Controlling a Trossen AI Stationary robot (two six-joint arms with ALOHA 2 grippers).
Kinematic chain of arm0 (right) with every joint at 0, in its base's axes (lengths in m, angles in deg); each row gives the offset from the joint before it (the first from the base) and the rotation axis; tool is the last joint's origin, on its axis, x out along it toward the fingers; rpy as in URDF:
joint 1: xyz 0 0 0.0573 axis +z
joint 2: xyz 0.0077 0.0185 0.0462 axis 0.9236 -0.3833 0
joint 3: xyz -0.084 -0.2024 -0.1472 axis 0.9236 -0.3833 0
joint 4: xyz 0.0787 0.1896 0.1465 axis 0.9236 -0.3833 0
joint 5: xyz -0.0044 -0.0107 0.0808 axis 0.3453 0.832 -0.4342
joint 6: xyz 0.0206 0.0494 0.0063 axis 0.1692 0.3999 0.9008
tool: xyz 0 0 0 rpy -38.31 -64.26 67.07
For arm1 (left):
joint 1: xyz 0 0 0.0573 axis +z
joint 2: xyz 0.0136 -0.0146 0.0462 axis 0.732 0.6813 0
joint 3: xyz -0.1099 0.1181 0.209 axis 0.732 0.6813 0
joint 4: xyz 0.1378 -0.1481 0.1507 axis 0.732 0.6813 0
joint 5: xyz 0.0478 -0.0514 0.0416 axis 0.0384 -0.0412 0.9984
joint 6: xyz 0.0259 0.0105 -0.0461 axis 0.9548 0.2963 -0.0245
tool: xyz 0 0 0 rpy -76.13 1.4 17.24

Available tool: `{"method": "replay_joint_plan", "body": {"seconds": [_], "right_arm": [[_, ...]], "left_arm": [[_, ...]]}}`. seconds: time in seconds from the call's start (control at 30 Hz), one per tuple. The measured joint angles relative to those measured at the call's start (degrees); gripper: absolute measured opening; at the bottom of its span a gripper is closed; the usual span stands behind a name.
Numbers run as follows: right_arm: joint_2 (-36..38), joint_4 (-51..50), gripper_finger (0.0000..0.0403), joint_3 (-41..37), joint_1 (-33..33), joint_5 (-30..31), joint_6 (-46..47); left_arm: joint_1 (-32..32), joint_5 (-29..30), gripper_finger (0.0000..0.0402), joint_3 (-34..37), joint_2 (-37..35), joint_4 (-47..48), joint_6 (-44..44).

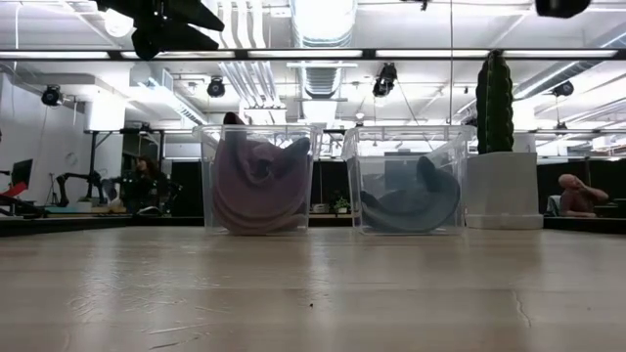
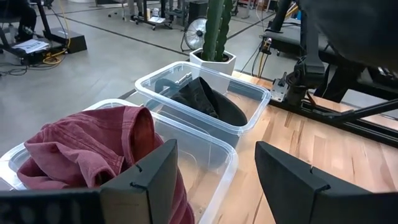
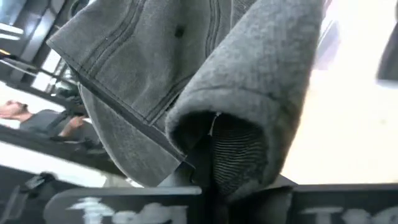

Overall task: Pick & Place hat
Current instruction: Put the black cap into the right transparent bin

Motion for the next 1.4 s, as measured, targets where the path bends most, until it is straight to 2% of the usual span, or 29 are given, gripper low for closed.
{"method": "replay_joint_plan", "body": {"seconds": [0.13, 0.33, 0.67, 0.8, 0.97, 1.13, 1.27, 1.4], "right_arm": [[3.34, -2.61, 0.0008, 0.00, -7.26, -5.21, -5.39], [4.00, -2.51, 0.0008, 0.00, -20.48, -14.30, -14.08], [3.09, -1.98, 0.0008, 0.00, -42.49, -28.55, -28.69], [1.00, -2.00, 0.0008, 0.00, -49.42, -34.37, -32.50], [-3.02, -2.02, 0.0008, 0.00, -56.84, -37.43, -37.25], [-6.79, -2.00, 0.0008, 0.00, -62.80, -40.35, -39.91], [-9.53, -1.73, 0.0008, 0.00, -65.85, -45.63, -40.07], [-11.70, -1.68, 0.0008, 0.00, -66.52, -46.82, -40.02]], "left_arm": [[0.00, 0.00, 0.0208, 0.00, 0.00, 0.00, 0.50], [0.00, 0.00, 0.0208, 0.00, 0.00, 0.00, 1.58], [0.11, 0.20, 0.0208, 0.97, 0.00, -1.05, 1.61], [0.15, 2.68, 0.0208, 2.92, 0.00, -3.43, 1.52], [0.15, 6.50, 0.0208, 6.11, 0.02, -6.24, -0.19], [0.15, 7.48, 0.0208, 8.02, 0.00, -6.33, -2.30], [0.15, 7.55, 0.0208, 8.48, 0.00, -6.67, -2.36], [0.15, 7.61, 0.0208, 8.48, 0.00, -8.23, -1.60]]}}
